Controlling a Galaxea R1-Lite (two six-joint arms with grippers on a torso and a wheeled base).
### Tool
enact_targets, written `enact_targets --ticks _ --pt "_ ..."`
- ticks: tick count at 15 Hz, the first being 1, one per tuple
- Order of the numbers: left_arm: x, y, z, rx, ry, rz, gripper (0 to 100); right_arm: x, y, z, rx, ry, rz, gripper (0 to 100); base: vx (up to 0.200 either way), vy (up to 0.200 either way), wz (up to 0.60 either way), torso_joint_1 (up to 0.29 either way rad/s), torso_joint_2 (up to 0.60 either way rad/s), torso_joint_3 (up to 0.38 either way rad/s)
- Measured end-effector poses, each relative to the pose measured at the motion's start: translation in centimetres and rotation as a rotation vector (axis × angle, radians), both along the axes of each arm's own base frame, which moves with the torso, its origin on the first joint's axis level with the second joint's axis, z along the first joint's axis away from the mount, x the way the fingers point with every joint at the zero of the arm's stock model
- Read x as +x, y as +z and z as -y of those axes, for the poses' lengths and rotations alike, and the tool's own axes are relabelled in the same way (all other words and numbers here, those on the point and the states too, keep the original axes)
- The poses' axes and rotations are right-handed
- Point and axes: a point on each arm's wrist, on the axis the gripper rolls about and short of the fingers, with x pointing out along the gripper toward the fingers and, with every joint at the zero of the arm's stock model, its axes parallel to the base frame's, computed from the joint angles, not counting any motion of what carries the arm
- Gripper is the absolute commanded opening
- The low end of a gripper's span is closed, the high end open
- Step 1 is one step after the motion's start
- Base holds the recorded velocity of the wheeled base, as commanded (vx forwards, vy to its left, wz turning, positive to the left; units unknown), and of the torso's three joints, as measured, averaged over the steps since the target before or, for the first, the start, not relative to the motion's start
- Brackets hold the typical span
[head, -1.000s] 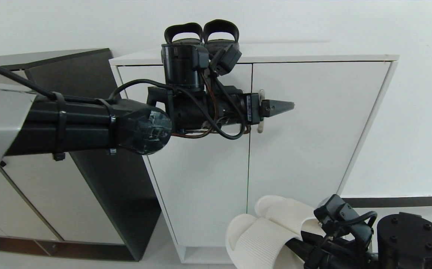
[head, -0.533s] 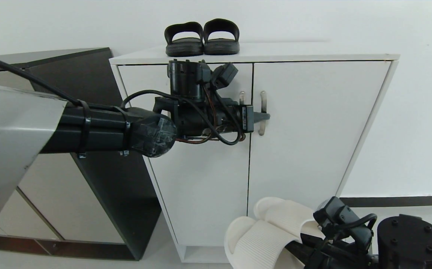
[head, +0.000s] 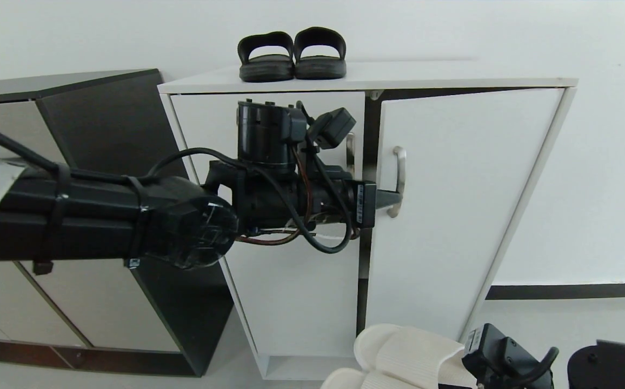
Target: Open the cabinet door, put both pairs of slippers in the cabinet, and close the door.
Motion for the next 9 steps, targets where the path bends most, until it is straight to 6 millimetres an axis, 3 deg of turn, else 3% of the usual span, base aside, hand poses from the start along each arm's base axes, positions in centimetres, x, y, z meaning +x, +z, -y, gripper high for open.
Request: enact_targets --ticks 6,9 --pt "-4.3 0.5 -2.6 -0.035 0.026 0.047 0 -0.3 0.1 0.4 -0.002 0.011 0.011 0 0.000 0.000 0.00 0.000 0.00 0.000" --pt "-4.4 1.5 -4.5 -0.065 0.072 0.076 0 -0.3 0.1 0.4 -0.004 0.014 0.012 0 0.000 0.000 0.00 0.000 0.00 0.000"
